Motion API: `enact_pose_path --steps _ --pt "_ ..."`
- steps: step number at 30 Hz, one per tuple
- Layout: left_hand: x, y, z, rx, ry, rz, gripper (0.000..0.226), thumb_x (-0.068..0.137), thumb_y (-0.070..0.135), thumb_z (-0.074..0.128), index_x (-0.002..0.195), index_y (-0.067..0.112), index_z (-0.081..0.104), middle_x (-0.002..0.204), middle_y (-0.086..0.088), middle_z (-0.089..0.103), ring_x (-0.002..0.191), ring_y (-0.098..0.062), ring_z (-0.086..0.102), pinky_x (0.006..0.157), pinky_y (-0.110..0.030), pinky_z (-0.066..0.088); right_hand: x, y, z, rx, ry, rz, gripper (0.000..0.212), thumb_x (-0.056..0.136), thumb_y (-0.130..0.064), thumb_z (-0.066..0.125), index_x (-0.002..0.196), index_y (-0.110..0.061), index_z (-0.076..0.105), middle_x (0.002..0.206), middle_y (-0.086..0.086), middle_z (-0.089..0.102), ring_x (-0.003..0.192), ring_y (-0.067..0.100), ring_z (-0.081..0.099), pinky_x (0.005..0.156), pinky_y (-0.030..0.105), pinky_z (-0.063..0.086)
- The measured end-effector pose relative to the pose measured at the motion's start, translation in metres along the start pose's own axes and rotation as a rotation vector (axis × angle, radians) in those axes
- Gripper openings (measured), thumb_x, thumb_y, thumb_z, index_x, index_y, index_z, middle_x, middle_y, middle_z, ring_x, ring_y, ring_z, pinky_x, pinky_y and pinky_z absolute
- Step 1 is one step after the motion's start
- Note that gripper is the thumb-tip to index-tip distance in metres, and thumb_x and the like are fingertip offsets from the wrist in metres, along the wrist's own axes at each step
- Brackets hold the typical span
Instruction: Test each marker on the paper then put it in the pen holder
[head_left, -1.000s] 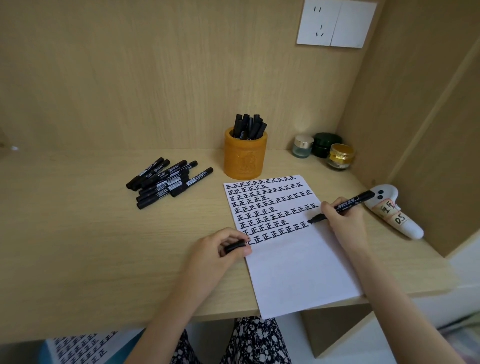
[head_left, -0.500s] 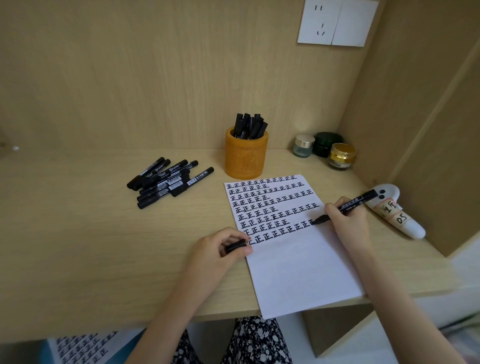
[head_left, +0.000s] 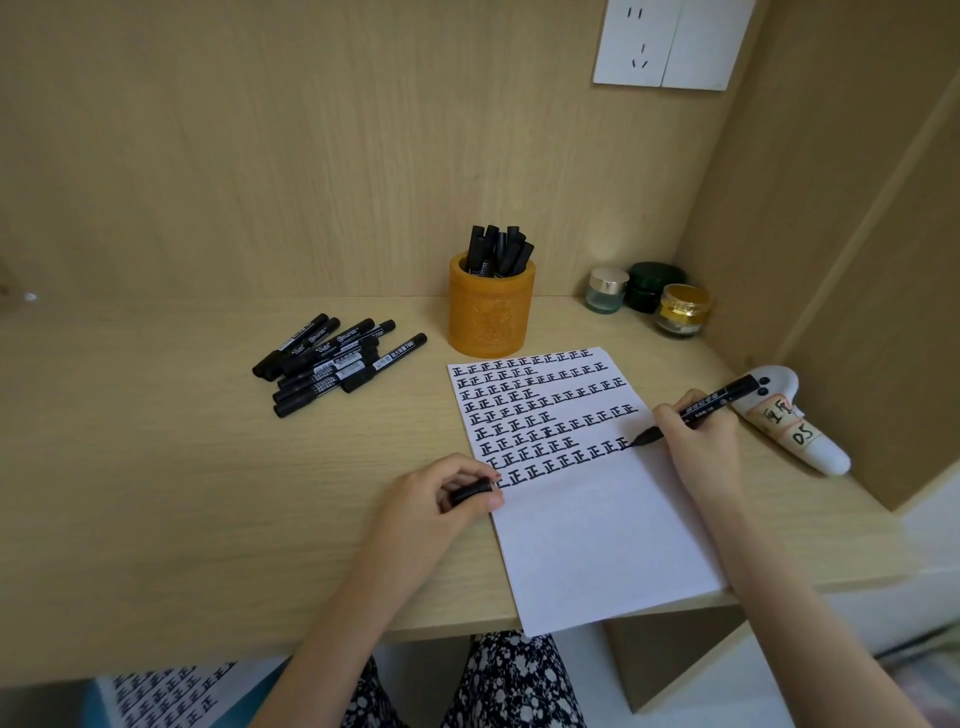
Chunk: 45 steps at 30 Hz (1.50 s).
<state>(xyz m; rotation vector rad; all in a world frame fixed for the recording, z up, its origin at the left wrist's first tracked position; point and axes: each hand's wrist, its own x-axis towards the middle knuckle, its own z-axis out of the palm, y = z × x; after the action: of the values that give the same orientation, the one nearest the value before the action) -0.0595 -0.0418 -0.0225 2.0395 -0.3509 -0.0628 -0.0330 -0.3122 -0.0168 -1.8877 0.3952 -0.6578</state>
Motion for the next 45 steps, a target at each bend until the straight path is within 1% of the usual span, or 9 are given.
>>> enact_pose_path --steps 10,16,20,22,24,28,32,38,45 --pt "0.000 0.001 0.000 -0.002 -0.009 -0.008 0.018 0.078 0.030 0.071 0.095 0.034 0.067 0.092 0.021 0.068 0.083 0.011 0.059 0.071 -0.005 0.043 0.002 0.003 0.000 0.019 0.014 0.007 0.026 0.084 -0.002 0.055 0.063 -0.008 0.041 0.056 0.005 0.037 0.046 0.007 0.033 0.045 0.017 0.028" --pt "0.000 0.002 -0.001 -0.046 0.002 0.007 0.019 0.079 0.030 0.070 0.097 0.033 0.069 0.094 0.020 0.069 0.086 0.009 0.060 0.076 -0.007 0.045 0.000 -0.001 -0.003 0.222 0.048 0.025 0.031 0.088 -0.011 0.062 0.062 -0.014 0.045 0.058 0.003 0.042 0.053 0.013 0.039 0.060 0.027 0.034" --pt "-0.002 0.005 -0.004 -0.177 0.027 0.003 0.022 0.080 0.024 0.069 0.100 0.033 0.069 0.084 0.015 0.072 0.071 -0.001 0.064 0.072 -0.016 0.052 -0.006 -0.015 -0.005 0.329 -0.016 -0.015 0.025 0.086 -0.021 0.070 0.069 -0.013 0.054 0.058 0.004 0.048 0.049 0.006 0.043 0.053 0.014 0.037" --pt "-0.003 0.006 -0.005 -0.220 0.052 0.000 0.023 0.081 0.022 0.068 0.102 0.031 0.070 0.081 0.016 0.072 0.063 0.000 0.061 0.067 -0.014 0.051 -0.010 -0.021 -0.003 0.363 -0.077 0.016 0.024 0.086 -0.027 0.070 0.074 -0.010 0.059 0.059 0.004 0.050 0.051 0.007 0.046 0.053 0.014 0.038" --pt "-0.003 0.007 -0.005 -0.213 0.076 -0.007 0.024 0.082 0.023 0.067 0.104 0.032 0.069 0.086 0.021 0.072 0.067 0.003 0.062 0.066 -0.013 0.050 -0.014 -0.028 0.001 0.429 -0.158 0.075 0.027 0.089 -0.031 0.065 0.082 -0.005 0.063 0.059 0.006 0.053 0.050 0.010 0.047 0.051 0.015 0.039" --pt "-0.003 0.006 -0.006 -0.254 0.058 -0.023 0.029 0.083 0.018 0.066 0.108 0.032 0.066 0.091 0.008 0.072 0.072 0.000 0.063 0.065 -0.015 0.051 -0.027 -0.046 0.015 0.517 -0.290 0.140 0.017 0.089 -0.023 0.065 0.076 -0.014 0.059 0.052 0.004 0.056 0.043 0.014 0.047 0.044 0.017 0.035" --pt "-0.001 0.009 -0.008 -0.308 0.067 -0.046 0.030 0.079 0.013 0.069 0.106 0.024 0.061 0.095 0.005 0.072 0.075 -0.005 0.067 0.066 -0.016 0.052 -0.042 -0.061 0.032 0.509 -0.325 0.156 0.034 0.087 -0.022 0.068 0.060 -0.020 0.047 0.045 -0.001 0.045 0.039 0.012 0.039 0.039 0.016 0.028" --pt "0.000 0.013 -0.012 -0.356 0.106 -0.041 0.019 0.077 0.013 0.072 0.092 0.016 0.061 0.086 0.004 0.073 0.069 -0.006 0.067 0.064 -0.016 0.053 -0.058 -0.068 0.054 0.557 -0.345 0.172 0.040 0.092 -0.005 0.059 0.060 -0.017 0.037 0.042 -0.005 0.032 0.039 0.011 0.029 0.041 0.020 0.025" --pt "0.000 0.011 -0.010 -0.392 0.115 -0.037 0.018 0.077 0.010 0.072 0.091 0.013 0.061 0.085 0.000 0.073 0.068 -0.008 0.067 0.062 -0.016 0.052 -0.071 -0.070 0.067 0.539 -0.398 0.130 0.039 0.091 -0.003 0.059 0.061 -0.014 0.037 0.041 -0.004 0.032 0.037 0.011 0.029 0.040 0.019 0.027"
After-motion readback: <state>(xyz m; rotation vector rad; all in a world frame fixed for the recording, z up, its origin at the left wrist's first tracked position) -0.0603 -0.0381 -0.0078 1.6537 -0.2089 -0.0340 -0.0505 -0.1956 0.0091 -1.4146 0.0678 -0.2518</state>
